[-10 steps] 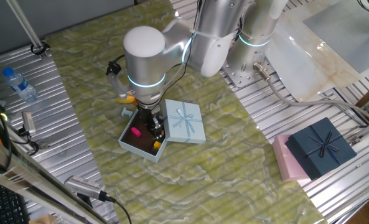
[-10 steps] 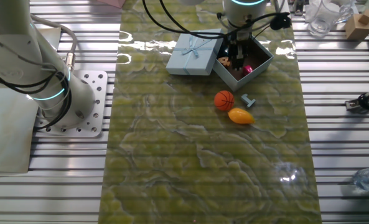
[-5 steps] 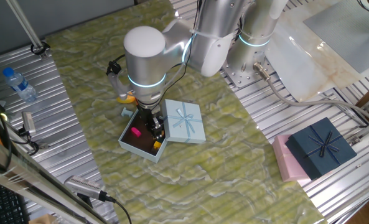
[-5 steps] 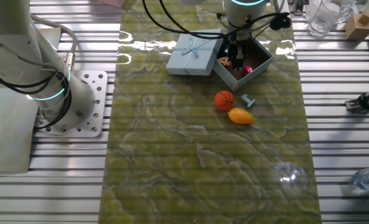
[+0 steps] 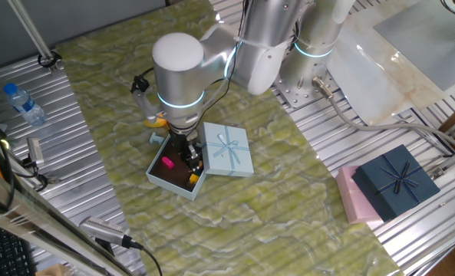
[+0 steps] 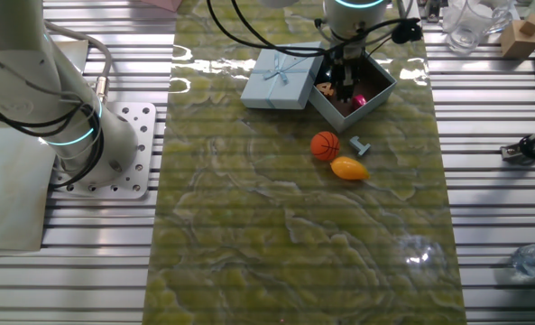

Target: Take everything out of the gift box

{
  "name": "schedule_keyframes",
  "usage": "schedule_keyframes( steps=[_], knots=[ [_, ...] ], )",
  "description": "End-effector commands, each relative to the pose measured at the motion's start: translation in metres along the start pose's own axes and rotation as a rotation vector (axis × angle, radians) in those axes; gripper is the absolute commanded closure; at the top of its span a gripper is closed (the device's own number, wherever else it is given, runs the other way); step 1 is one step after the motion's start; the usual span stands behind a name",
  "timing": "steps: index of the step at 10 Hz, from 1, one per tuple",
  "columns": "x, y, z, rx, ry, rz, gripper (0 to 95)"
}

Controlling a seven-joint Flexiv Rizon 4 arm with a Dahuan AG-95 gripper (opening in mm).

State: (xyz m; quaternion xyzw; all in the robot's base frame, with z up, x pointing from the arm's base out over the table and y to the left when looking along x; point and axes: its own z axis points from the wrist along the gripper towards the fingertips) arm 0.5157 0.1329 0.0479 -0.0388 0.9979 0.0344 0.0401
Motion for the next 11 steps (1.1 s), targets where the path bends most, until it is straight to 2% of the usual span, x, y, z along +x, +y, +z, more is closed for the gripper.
schedule_keyframes(
  steps=[1,3,6,7,9,11],
  knots=[
    [-0.024,0.028,0.011,-0.034,0.084,0.02,38.0],
    [-0.027,0.027,0.015,-0.034,0.089,0.023,76.0],
    [-0.027,0.029,0.018,-0.039,0.098,0.035,76.0],
    [-0.027,0.03,0.016,-0.044,0.096,0.038,76.0],
    [-0.026,0.031,0.009,-0.035,0.097,0.025,76.0],
    [-0.025,0.032,0.008,-0.04,0.094,0.02,76.0]
  ],
)
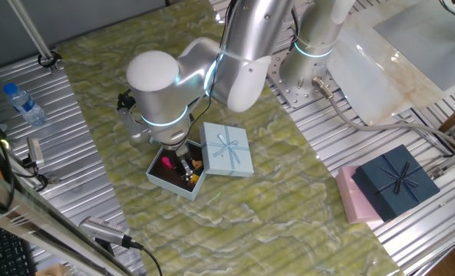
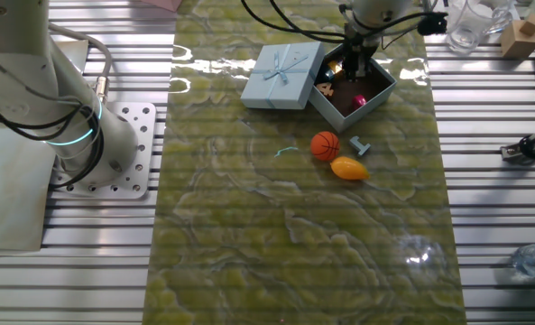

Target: Take everything out of the gift box

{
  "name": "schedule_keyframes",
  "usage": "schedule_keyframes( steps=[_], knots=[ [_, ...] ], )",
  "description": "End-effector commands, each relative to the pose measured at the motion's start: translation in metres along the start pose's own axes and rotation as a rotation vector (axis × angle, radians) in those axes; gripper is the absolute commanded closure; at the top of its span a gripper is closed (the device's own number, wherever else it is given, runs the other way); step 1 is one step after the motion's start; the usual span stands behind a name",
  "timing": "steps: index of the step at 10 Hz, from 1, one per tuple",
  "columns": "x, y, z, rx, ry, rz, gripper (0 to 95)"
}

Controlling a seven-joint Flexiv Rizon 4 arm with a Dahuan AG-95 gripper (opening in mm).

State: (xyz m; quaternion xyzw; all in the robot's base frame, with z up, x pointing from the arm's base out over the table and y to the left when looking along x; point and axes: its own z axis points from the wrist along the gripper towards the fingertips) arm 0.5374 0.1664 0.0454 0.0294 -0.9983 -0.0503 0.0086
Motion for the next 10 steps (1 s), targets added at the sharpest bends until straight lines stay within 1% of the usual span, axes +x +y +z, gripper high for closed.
schedule_keyframes(
  steps=[1,2,3,4,5,8,10],
  knots=[
    [-0.0017,0.0016,0.0006,-0.017,-0.004,-0.007,76.0],
    [-0.0019,0.0029,-0.0001,-0.026,-0.006,-0.01,57.0],
    [-0.0009,0.0069,-0.0031,-0.041,-0.009,-0.015,57.0],
    [0.0002,0.0073,-0.004,-0.043,-0.013,-0.028,57.0],
    [0.0006,0.0075,-0.0043,-0.057,-0.017,-0.039,57.0],
    [0.001,0.0091,-0.0025,-0.062,-0.018,-0.048,57.0],
    [0.0014,0.0105,-0.0005,-0.06,-0.018,-0.047,57.0]
  ],
)
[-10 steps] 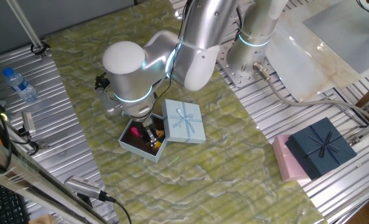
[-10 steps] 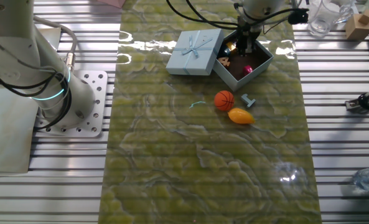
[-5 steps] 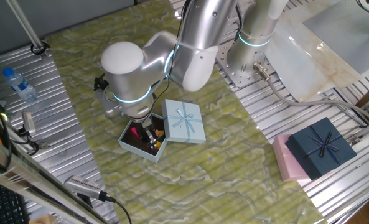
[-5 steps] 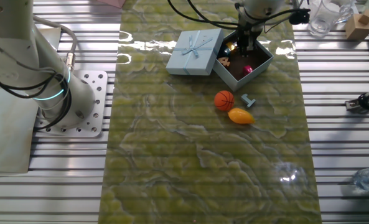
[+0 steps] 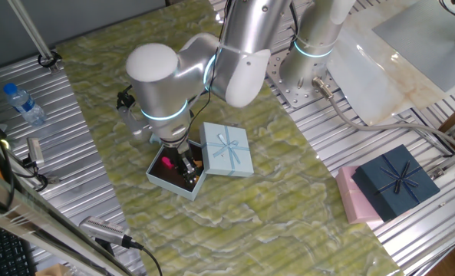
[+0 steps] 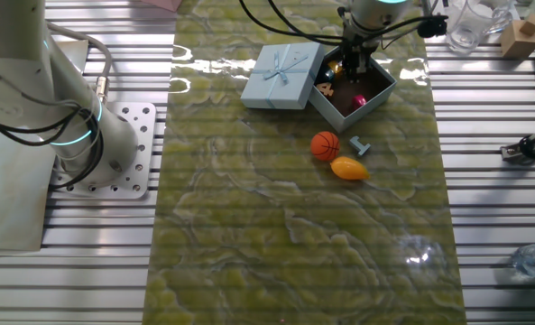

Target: Take everything out of the gift box

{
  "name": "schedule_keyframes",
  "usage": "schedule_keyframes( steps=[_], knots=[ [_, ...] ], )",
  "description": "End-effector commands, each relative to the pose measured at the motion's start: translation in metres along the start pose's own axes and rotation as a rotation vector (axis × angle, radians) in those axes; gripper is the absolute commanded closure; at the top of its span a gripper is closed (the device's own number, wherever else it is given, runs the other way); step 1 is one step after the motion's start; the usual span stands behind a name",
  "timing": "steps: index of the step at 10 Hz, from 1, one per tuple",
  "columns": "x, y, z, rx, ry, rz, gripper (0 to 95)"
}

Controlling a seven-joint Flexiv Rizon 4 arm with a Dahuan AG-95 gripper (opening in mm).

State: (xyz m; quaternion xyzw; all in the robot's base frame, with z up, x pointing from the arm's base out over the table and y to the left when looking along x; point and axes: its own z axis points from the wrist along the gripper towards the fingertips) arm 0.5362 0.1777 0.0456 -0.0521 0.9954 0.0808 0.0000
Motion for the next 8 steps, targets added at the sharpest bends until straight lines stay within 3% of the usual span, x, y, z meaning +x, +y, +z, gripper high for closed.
schedule_keyframes(
  steps=[1,8],
  knots=[
    [0.001,-0.0006,-0.0012,0.002,-0.002,0.001,57.0],
    [0.0034,-0.0083,0.002,0.016,-0.014,-0.014,57.0]
  ],
)
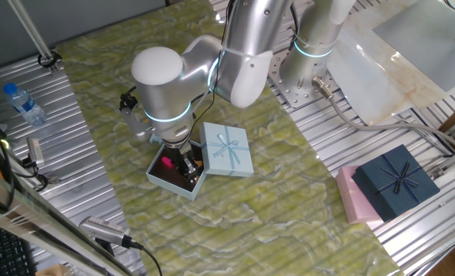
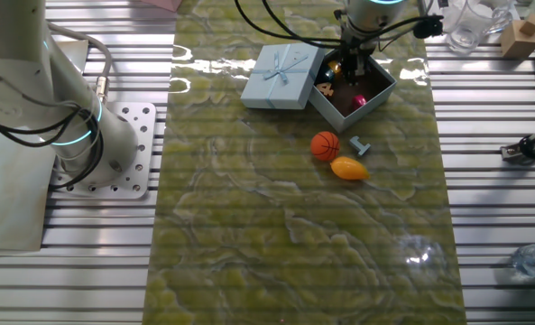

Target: Take everything out of the gift box

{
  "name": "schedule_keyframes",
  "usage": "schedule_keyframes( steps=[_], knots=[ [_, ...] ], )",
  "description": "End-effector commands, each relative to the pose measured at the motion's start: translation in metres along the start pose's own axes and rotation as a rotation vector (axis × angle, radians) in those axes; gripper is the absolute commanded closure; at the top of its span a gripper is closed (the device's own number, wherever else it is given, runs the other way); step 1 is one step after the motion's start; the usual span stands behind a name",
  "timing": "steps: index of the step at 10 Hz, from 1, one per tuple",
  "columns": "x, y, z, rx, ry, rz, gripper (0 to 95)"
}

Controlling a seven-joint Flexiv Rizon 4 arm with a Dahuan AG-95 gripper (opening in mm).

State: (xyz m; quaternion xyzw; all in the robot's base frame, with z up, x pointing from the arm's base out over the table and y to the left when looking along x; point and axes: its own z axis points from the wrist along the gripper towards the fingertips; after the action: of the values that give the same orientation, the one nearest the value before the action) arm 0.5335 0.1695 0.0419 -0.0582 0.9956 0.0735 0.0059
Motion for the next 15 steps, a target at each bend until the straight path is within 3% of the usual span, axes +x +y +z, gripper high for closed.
schedule_keyframes(
  steps=[1,6,10,11,12,15],
  knots=[
    [-0.0002,0.0,-0.0003,0.002,-0.005,-0.003,57.0],
    [0.0015,-0.0007,0.0041,0.036,-0.018,-0.012,57.0],
    [0.0045,-0.0077,0.0068,0.023,-0.03,-0.03,57.0],
    [0.0045,-0.0077,0.0068,0.041,-0.032,-0.038,57.0],
    [0.0045,-0.0078,0.0069,0.081,-0.031,-0.046,57.0],
    [0.0044,-0.0086,0.006,0.119,-0.051,-0.079,57.0]
  ],
)
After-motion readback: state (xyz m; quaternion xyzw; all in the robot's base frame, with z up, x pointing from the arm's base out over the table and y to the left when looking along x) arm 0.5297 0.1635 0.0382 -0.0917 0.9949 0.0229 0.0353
